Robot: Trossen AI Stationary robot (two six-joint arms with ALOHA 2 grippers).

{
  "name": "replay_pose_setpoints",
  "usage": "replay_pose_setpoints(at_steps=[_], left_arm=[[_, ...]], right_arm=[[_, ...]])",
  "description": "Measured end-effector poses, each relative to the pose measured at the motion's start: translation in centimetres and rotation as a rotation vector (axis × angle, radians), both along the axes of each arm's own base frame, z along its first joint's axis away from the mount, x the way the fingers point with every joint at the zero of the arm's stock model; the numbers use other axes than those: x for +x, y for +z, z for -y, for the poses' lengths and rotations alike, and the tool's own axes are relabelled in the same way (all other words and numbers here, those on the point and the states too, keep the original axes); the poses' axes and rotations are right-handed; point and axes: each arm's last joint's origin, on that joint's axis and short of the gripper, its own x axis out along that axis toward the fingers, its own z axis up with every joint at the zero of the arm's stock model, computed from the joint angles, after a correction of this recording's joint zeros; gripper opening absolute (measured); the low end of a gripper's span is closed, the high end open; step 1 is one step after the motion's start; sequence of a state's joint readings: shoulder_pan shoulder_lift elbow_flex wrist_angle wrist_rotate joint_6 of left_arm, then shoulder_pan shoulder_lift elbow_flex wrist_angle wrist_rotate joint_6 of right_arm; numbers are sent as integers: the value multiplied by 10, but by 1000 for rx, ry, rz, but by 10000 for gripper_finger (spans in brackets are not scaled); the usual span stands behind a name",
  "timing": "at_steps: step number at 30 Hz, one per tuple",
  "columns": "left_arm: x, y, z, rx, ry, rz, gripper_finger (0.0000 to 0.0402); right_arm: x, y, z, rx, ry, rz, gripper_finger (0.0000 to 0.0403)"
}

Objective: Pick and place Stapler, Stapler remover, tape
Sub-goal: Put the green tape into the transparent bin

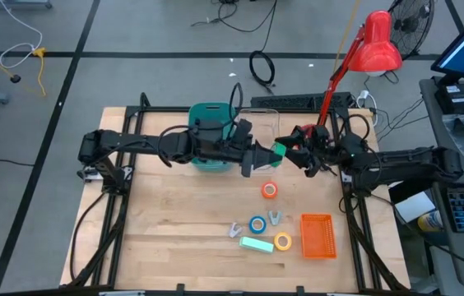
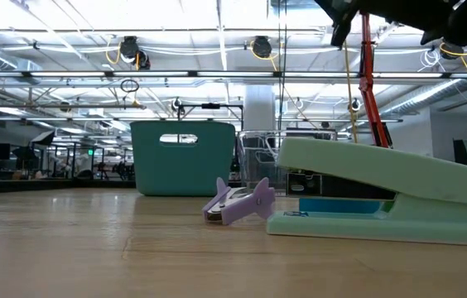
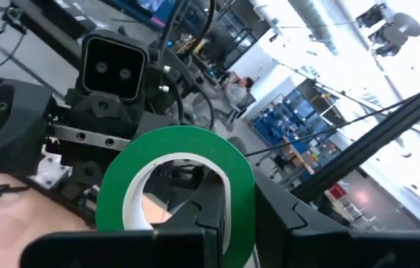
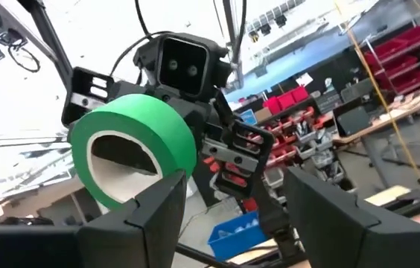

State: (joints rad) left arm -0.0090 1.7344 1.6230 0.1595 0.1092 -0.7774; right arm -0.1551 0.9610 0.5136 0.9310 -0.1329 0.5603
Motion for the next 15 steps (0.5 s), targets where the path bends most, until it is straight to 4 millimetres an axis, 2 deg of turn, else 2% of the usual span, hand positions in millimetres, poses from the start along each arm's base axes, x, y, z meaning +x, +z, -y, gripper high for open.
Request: replay_pose_setpoints(at_steps=[15], left_arm=[[0,-4,-1,35,34,-43,38]], right_arm=[[1,0,-1,71,64,11,224]])
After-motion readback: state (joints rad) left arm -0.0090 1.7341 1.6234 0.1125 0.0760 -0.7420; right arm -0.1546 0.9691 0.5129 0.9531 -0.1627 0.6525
